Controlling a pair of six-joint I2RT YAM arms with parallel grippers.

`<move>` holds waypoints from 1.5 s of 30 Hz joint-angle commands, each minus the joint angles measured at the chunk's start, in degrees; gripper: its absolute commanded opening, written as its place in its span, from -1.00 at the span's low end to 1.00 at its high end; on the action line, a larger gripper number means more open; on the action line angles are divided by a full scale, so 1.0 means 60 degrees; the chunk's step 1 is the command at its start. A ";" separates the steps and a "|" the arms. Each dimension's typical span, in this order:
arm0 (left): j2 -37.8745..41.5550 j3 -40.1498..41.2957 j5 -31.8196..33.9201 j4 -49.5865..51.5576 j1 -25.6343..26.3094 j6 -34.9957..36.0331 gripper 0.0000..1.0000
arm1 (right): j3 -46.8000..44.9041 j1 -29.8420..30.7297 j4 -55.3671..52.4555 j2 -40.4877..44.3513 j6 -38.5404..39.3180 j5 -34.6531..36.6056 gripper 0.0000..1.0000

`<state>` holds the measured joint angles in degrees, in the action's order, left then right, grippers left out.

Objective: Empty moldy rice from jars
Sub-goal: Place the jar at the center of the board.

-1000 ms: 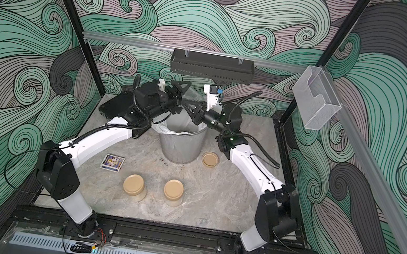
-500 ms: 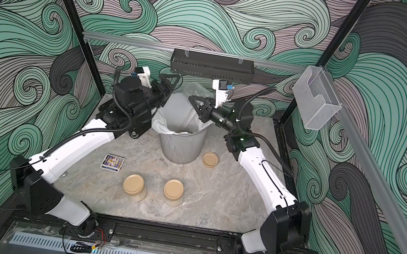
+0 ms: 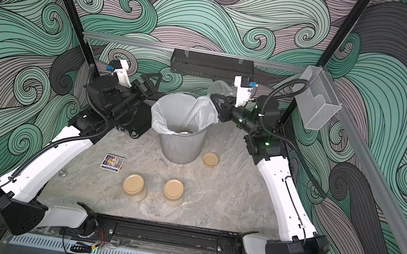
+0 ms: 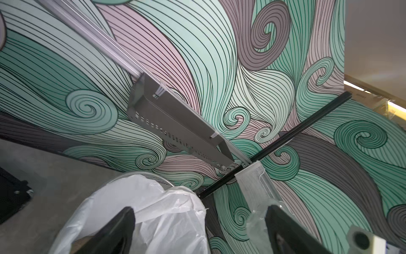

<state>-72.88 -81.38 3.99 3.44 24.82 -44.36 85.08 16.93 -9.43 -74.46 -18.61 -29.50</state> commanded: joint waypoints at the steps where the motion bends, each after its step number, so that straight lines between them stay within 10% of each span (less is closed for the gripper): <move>1: 0.0639 0.0426 0.0488 0.0353 -0.0063 0.1415 0.87 | -0.0112 -0.0299 -0.1626 0.0603 0.0769 0.1316 -1.00; 10: 0.1127 0.1132 0.0487 0.1061 -0.0070 0.2537 0.91 | 0.0127 -0.1242 -0.4829 -0.0785 0.0519 0.1820 -1.00; 29: 0.1813 0.1729 0.0566 0.1689 -0.0093 0.3552 0.93 | 0.3478 -0.1335 -0.6511 -0.6252 -0.0039 0.1467 -1.00; 45: 0.2069 0.2153 0.0549 0.1682 -0.0106 0.3574 0.95 | 0.4182 -0.1240 -0.6690 -0.7974 -0.0424 0.1151 -1.00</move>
<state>-61.80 -68.34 6.46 13.50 24.49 -23.53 107.44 9.15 -49.47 -122.32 -20.58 -21.63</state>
